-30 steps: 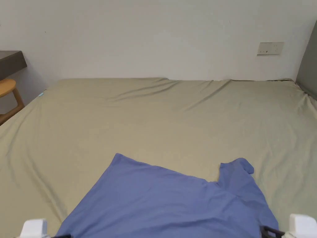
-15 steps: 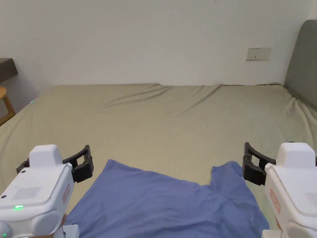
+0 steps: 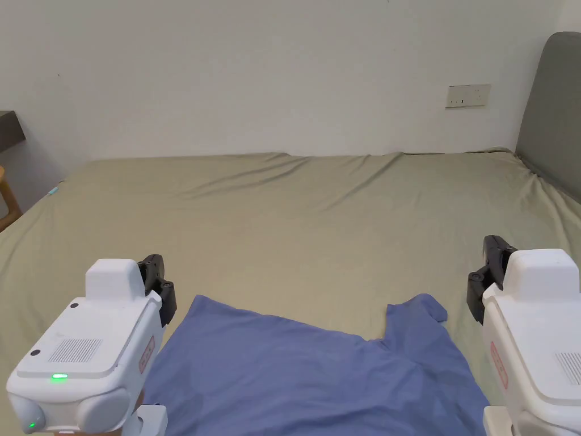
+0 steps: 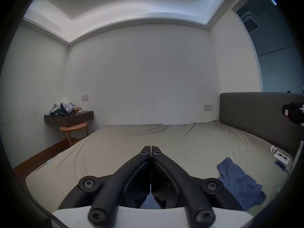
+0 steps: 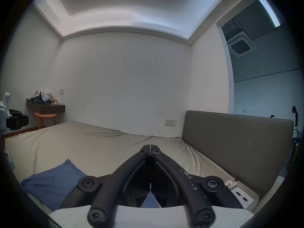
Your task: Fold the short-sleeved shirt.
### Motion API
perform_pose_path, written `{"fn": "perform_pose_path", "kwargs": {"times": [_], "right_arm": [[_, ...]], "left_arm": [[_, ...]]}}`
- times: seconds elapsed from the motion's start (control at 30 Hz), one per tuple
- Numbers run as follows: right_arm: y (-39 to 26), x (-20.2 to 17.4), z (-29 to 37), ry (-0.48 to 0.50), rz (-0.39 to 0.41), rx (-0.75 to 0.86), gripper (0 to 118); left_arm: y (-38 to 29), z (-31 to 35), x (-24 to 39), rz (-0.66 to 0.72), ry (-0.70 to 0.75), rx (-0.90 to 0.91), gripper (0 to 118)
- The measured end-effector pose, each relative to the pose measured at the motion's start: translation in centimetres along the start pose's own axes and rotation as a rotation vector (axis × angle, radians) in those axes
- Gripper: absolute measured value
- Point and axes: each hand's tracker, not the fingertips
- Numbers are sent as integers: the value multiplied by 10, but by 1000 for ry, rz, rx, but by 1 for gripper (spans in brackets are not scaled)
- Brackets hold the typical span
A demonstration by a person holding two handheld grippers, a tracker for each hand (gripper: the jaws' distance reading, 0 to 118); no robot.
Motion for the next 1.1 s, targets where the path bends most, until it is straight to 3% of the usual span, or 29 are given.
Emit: {"fn": "perform_pose_path", "kwargs": {"times": [0.1,0.23,0.47,0.53,0.57,0.67,0.7,0.93,1.0,1.07,1.1], "right_arm": [[-1,2,-5,4,-6,-10,1],[-4,5,-17,1,-7,-27,1],[-22,9,-59,-14,-3,-88,1],[-29,9,-76,-22,-1,-116,1],[-33,8,-84,-27,4,-130,1],[-46,7,-109,-44,5,-172,1],[-51,6,-117,-53,4,-185,1],[-91,2,-163,-81,-9,-286,1],[-101,0,-170,-79,-9,-307,1],[-109,0,-175,-76,-11,-334,1],[-113,0,-177,-69,-14,-346,1]], "left_arm": [[4,-21,12,-37,-23,-71,0],[4,-74,10,-29,-174,-242,0],[-26,-203,0,0,-165,-517,5],[-44,-241,-5,7,-123,-587,19],[-52,-257,-7,12,-130,-616,35],[-82,-308,-18,27,-148,-712,101],[-92,-322,-19,26,-142,-704,107],[-149,-385,-14,3,-92,-810,101],[-165,-392,-10,-4,-85,-836,81],[-178,-397,-7,2,-88,-901,51],[-185,-397,-5,8,-98,-933,49]]}}
